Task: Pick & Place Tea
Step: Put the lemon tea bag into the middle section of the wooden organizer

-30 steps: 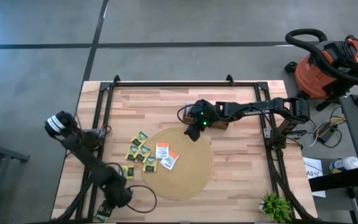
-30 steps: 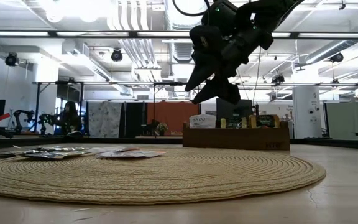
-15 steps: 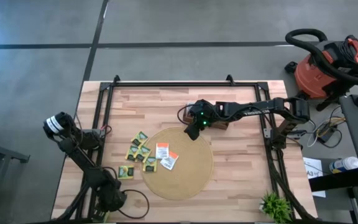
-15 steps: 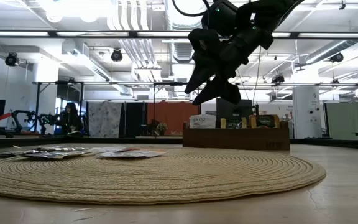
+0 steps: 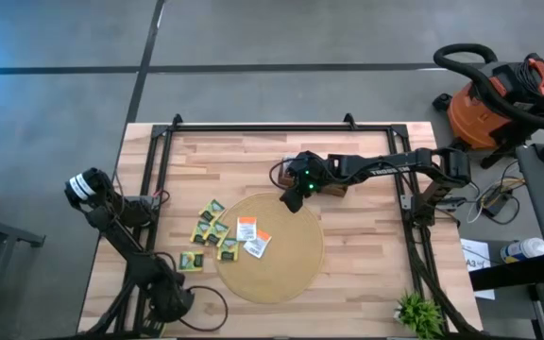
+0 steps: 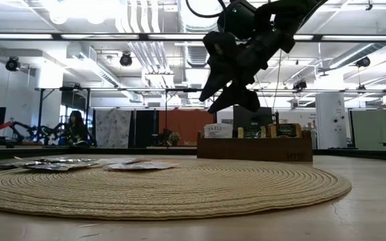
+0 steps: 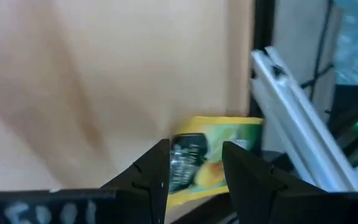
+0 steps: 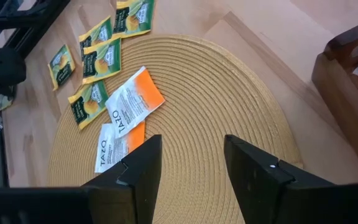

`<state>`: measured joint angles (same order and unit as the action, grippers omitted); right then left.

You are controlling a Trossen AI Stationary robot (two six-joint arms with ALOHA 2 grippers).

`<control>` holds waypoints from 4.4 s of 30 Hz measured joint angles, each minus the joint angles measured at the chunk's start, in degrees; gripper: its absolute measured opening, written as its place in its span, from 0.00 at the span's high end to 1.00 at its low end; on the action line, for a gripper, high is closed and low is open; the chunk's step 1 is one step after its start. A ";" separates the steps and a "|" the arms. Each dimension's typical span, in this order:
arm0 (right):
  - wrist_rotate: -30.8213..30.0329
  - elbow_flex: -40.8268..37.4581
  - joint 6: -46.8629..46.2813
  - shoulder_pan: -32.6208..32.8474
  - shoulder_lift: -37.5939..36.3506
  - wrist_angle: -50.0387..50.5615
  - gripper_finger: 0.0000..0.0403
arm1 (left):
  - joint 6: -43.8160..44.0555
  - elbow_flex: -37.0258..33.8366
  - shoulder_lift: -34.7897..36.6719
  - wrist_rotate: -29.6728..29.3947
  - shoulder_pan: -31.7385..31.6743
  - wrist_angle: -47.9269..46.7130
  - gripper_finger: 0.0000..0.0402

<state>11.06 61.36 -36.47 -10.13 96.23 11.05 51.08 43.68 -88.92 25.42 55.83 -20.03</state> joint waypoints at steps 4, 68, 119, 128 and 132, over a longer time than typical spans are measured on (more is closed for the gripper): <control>-0.77 0.00 -0.03 0.00 0.00 0.15 0.58 | 0.43 -0.07 0.04 -3.09 0.00 -1.38 0.65; -5.02 -0.55 -0.82 -0.04 0.87 0.67 0.58 | 12.03 -6.38 -2.34 3.33 5.05 9.90 0.88; -27.19 13.20 13.27 2.60 -15.36 25.87 0.63 | -14.82 4.55 25.21 -31.64 -31.18 -31.39 1.00; -34.11 10.38 5.34 5.76 -24.73 34.06 0.68 | -37.89 10.00 21.22 -30.99 -50.14 -22.93 1.00; -36.80 9.13 1.44 7.75 -27.06 37.23 0.70 | -44.50 14.18 18.06 -29.10 -53.69 -23.07 1.00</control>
<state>-25.74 70.50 -35.03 -2.38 69.17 48.28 6.58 57.86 -70.86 -3.68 2.14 -43.10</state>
